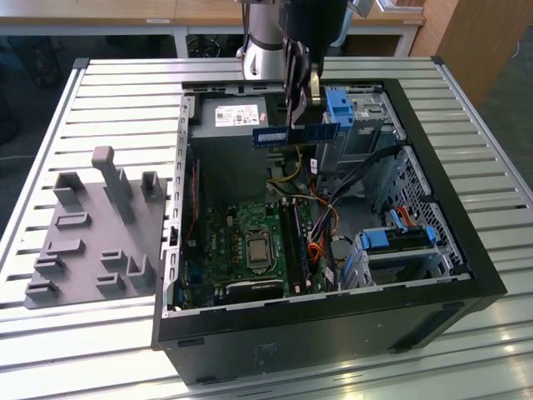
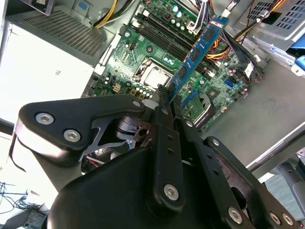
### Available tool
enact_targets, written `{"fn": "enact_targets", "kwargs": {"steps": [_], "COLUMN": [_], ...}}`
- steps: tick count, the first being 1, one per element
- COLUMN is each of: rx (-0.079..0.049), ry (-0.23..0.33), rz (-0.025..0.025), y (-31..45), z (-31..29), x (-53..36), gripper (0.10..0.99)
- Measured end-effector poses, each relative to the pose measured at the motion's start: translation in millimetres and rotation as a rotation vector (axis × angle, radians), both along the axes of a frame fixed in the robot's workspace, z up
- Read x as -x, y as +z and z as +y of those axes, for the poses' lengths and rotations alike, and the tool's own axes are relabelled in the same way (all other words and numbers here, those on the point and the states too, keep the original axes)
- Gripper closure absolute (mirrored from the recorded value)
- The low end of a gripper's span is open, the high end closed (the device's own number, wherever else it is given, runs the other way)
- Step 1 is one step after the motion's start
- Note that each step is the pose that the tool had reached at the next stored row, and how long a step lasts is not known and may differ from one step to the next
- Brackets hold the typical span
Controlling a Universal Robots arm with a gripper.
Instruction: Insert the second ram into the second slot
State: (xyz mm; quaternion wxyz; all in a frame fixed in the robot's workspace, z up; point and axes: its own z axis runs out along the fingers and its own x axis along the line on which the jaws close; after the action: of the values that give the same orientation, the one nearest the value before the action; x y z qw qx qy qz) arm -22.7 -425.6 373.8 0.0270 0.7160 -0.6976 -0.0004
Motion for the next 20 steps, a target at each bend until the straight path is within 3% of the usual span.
{"fn": "enact_targets", "kwargs": {"steps": [20], "rx": [0.007], "ry": [-0.010], "rz": [0.0000], "y": [0.0], "z": [-3.2], "x": [0.0], "gripper": [0.949]}}
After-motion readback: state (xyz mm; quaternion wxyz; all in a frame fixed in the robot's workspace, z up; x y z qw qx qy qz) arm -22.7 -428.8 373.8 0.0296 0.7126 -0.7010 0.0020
